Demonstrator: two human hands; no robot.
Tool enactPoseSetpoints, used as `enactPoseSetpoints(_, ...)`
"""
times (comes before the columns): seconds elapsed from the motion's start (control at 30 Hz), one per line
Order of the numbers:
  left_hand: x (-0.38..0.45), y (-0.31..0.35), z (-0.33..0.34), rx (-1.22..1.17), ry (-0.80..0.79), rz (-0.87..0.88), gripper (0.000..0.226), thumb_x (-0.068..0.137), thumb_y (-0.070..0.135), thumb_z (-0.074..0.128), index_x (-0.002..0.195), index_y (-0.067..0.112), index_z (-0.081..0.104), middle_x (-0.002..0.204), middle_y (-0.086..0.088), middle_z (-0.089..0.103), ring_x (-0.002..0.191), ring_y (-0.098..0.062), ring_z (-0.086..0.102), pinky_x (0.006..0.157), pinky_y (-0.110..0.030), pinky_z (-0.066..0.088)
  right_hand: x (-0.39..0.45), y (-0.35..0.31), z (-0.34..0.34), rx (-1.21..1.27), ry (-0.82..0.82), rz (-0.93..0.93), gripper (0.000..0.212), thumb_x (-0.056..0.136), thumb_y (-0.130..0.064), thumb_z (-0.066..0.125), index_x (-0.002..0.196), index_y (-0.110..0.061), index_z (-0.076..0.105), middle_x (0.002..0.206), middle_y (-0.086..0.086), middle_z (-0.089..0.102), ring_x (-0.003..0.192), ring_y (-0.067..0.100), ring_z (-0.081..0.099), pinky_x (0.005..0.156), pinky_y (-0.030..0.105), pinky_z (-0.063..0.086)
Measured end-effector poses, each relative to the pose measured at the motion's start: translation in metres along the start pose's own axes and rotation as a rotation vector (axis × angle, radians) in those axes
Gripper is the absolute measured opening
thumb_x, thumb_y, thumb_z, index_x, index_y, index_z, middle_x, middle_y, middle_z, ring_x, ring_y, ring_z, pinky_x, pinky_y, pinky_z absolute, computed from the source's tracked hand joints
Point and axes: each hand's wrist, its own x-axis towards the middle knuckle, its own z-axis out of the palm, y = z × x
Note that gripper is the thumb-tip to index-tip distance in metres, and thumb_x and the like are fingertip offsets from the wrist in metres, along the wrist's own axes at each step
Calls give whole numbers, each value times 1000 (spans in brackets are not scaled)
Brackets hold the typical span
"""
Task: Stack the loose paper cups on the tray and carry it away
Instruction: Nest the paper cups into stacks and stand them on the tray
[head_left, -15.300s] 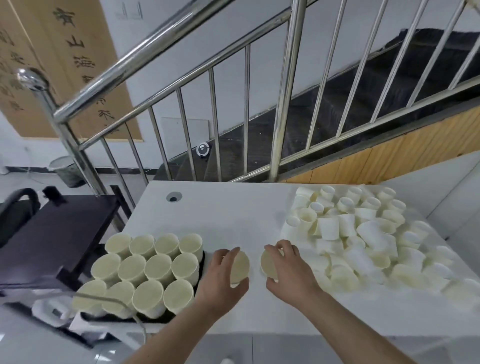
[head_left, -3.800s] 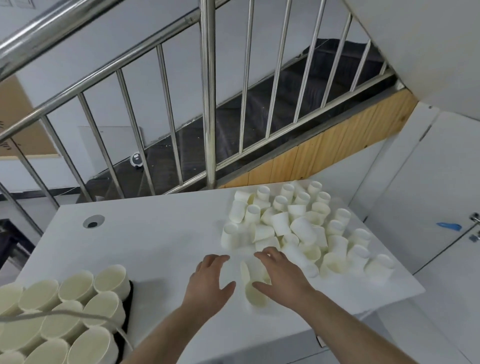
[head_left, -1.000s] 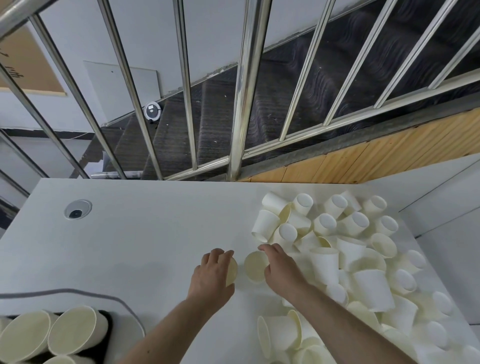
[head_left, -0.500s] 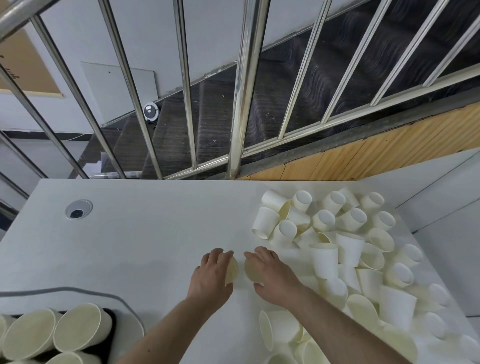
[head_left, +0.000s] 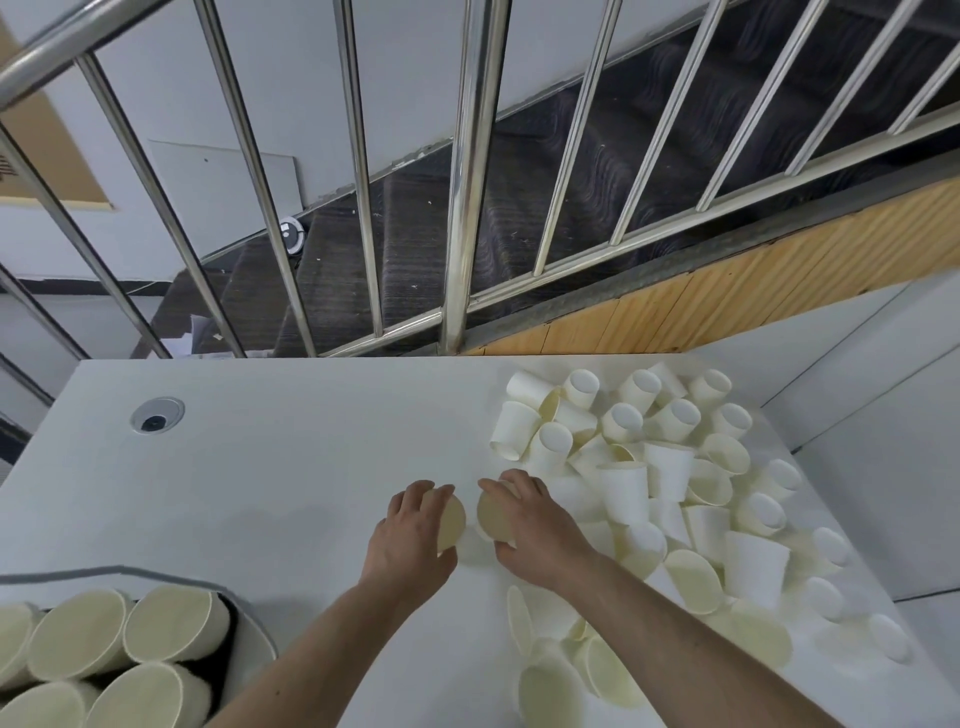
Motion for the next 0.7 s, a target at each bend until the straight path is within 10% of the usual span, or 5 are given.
enactPoseSetpoints(0.7,-211,-14,-44,-106,259,-49,66,79,28,63,141,25,38,141,5,36,126,-18,39,90,-27,45,-139,-112,14,80,107,-176,72,83,-21,59,148,-30,29,142,-5,28,132,17,28,92,31,49)
